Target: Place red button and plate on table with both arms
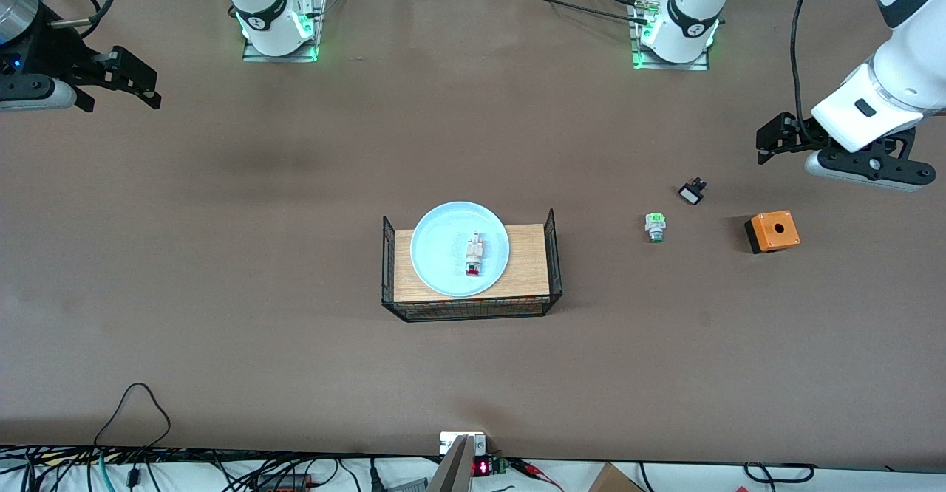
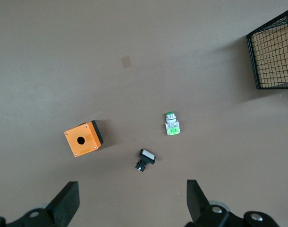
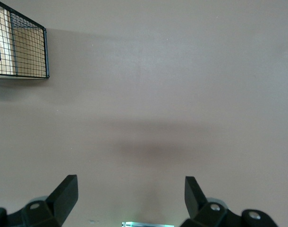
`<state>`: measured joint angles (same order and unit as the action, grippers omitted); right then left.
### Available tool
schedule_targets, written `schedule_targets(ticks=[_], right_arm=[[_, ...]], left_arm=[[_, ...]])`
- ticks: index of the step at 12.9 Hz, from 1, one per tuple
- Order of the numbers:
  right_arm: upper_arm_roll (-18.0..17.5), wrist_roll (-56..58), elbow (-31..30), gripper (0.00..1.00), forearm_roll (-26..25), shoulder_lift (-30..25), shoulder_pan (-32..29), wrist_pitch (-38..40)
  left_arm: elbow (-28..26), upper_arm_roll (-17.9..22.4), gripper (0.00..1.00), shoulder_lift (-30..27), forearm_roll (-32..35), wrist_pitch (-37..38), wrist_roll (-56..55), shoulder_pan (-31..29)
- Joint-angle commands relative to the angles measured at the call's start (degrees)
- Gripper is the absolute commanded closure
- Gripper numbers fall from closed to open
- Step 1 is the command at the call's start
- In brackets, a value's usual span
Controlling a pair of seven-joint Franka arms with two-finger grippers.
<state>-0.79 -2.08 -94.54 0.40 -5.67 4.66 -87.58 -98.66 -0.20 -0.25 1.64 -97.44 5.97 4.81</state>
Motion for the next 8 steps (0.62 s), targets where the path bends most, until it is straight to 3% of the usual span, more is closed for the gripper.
schedule_targets(ticks=[1, 8], right_arm=[[-0.1, -0.1, 0.8, 0.0, -0.1, 0.3, 0.1, 1.1], [0.2, 0.5, 0.8, 0.0, -0.3, 0.2, -0.5, 1.5]], left_arm=[[1.9, 0.1, 0.0, 0.9, -1.1, 1.9, 0.7, -0.1], [2.0, -0.3, 0.0, 0.8, -1.2, 2.3, -0.5, 0.2]])
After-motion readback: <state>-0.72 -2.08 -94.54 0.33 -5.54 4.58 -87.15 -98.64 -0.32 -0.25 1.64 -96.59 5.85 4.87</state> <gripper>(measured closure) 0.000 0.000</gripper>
